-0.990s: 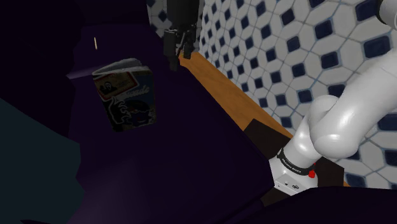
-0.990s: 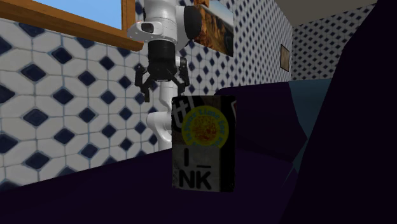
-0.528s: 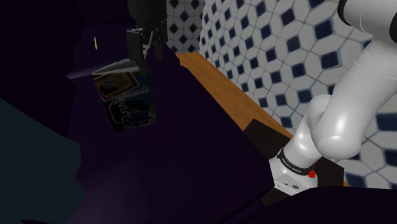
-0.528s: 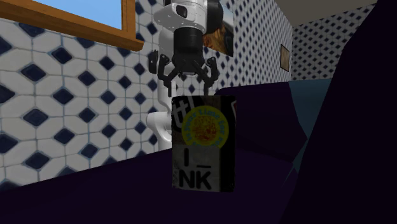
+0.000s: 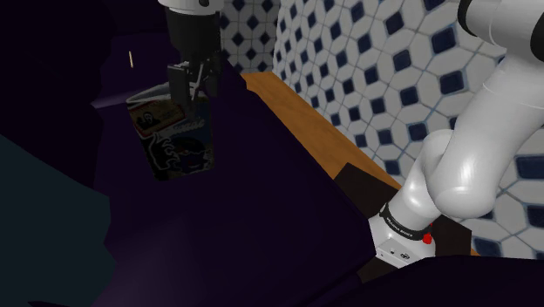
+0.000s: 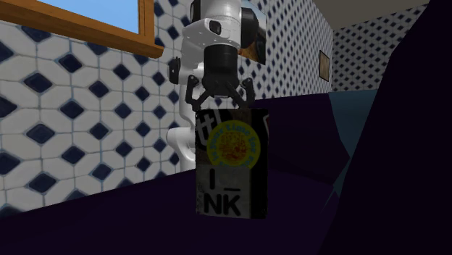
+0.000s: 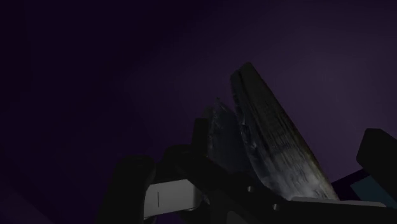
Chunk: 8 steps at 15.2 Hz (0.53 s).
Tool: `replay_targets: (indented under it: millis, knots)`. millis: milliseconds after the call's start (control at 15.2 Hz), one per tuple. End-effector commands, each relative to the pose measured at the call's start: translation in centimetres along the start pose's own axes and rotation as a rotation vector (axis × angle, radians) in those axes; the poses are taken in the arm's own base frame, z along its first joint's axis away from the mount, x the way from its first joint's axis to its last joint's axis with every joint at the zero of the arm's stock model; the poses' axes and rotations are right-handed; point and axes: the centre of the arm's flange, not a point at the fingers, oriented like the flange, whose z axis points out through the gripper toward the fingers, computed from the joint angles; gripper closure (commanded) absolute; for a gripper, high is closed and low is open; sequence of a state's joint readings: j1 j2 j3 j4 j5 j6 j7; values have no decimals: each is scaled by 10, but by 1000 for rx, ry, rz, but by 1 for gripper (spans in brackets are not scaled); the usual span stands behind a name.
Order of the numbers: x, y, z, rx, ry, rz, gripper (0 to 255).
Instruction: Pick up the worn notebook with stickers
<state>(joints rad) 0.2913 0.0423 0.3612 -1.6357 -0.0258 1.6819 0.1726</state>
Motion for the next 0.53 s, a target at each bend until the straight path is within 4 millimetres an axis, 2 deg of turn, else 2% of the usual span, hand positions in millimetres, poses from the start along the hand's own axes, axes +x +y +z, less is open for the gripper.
replay_targets:
  millis: [0, 66, 132, 462]
  knots:
    - [-1, 1, 8, 0, 0, 0, 0]
    - [-1, 1, 8, 0, 0, 0, 0]
    - [-1, 1, 8, 0, 0, 0, 255]
    - [0, 1, 8, 0, 0, 0, 255]
